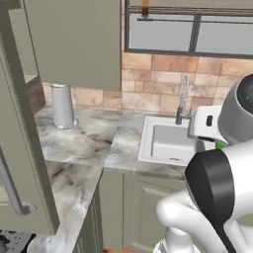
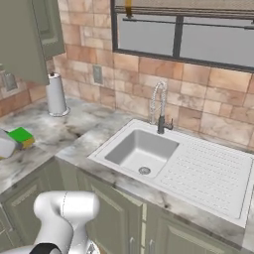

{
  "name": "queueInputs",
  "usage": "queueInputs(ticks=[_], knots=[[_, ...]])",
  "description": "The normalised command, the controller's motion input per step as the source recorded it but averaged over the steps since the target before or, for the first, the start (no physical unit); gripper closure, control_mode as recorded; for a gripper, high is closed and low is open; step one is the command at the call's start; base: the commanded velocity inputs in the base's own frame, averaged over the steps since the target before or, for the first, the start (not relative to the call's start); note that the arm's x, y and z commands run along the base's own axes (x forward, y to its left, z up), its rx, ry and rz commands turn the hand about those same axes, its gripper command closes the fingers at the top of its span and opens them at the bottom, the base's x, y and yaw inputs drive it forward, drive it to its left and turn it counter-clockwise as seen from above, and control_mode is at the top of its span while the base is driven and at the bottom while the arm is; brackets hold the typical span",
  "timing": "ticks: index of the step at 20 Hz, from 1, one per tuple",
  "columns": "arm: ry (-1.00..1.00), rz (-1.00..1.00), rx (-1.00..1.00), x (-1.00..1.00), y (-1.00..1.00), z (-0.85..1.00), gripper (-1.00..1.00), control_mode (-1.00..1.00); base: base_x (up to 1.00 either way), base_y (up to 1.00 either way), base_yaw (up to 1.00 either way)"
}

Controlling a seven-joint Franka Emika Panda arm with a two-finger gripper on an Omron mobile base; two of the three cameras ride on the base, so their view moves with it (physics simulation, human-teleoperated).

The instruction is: Locate and retrieve the soap dispenser and sponge from the cabinet. Place them next to the sink.

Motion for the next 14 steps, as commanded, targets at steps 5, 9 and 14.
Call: queueInputs(ticks=[5,9,14], knots=[[0.0,0.0,0.0,0.0,0.0,0.0,1.0,1.0,-0.21,-0.44,-0.26],[0.0,0.0,0.0,0.0,0.0,0.0,1.0,1.0,0.0,-0.69,-0.21],[0.0,0.0,0.0,0.0,0.0,0.0,1.0,1.0,0.0,-0.54,-0.18]])
